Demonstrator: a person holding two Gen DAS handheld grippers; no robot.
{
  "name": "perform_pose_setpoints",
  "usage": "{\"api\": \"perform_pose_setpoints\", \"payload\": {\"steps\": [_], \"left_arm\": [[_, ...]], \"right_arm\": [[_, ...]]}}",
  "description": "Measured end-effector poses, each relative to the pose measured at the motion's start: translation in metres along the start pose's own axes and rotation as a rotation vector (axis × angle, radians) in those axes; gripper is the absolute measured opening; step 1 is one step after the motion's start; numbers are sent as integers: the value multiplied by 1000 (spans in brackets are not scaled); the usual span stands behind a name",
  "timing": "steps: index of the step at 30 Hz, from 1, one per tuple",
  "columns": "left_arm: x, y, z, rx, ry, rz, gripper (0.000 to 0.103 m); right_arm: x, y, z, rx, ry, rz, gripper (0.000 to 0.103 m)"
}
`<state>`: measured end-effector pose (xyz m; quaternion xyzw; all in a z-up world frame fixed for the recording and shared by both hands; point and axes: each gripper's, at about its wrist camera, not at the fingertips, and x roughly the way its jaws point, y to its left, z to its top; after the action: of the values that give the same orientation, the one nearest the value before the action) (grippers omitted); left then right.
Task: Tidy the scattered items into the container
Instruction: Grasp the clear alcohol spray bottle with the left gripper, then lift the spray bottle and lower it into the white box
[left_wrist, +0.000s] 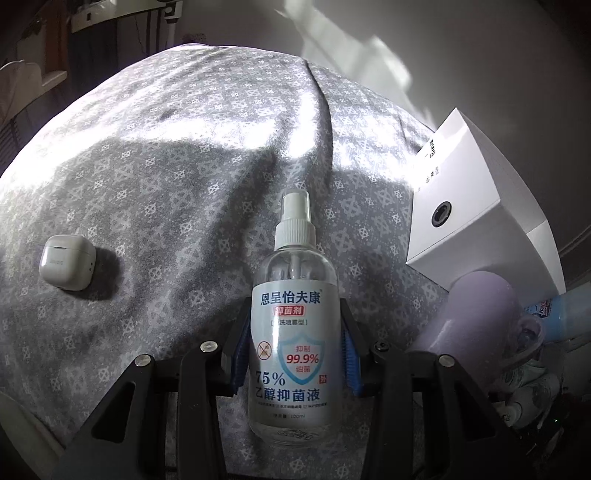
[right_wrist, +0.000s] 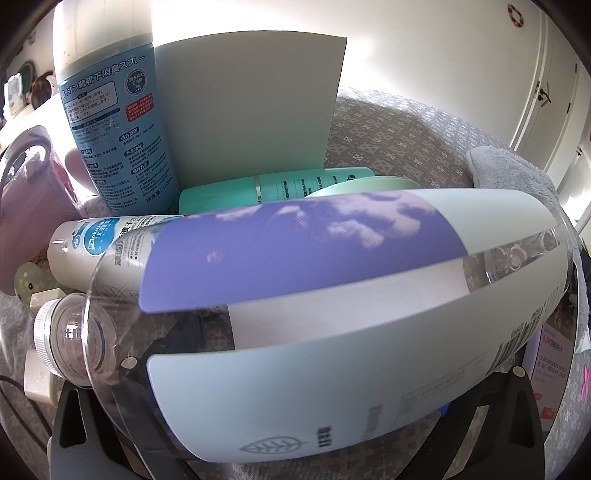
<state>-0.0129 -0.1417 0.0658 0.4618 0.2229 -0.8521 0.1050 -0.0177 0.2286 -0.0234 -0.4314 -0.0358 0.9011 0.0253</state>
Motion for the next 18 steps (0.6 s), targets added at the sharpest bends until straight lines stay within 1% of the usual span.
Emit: {"api": "perform_pose_setpoints", "payload": {"steps": [4, 6, 8, 10, 13, 16, 18], "left_arm": [[-46, -15, 20, 9, -135, -105, 39], [-65, -32, 36, 30, -202, -151, 39], [-72, -55, 56, 51, -241, -206, 39], [-70, -77, 73, 73, -259, -234, 39], [-55, -110, 94, 91, -256, -277, 39], [-33, -141, 106, 119, -235, -292, 39], [-17, -160, 107, 146, -219, -290, 39]], "right_arm": [[0, 0, 0, 0, 0, 0, 103], [0, 0, 0, 0, 0, 0, 103], [0, 0, 0, 0, 0, -1, 103], [1, 0, 0, 0, 0, 0, 103], [1, -1, 0, 0, 0, 0, 103], [1, -1, 0, 0, 0, 0, 103], [1, -1, 0, 0, 0, 0, 103]]}}
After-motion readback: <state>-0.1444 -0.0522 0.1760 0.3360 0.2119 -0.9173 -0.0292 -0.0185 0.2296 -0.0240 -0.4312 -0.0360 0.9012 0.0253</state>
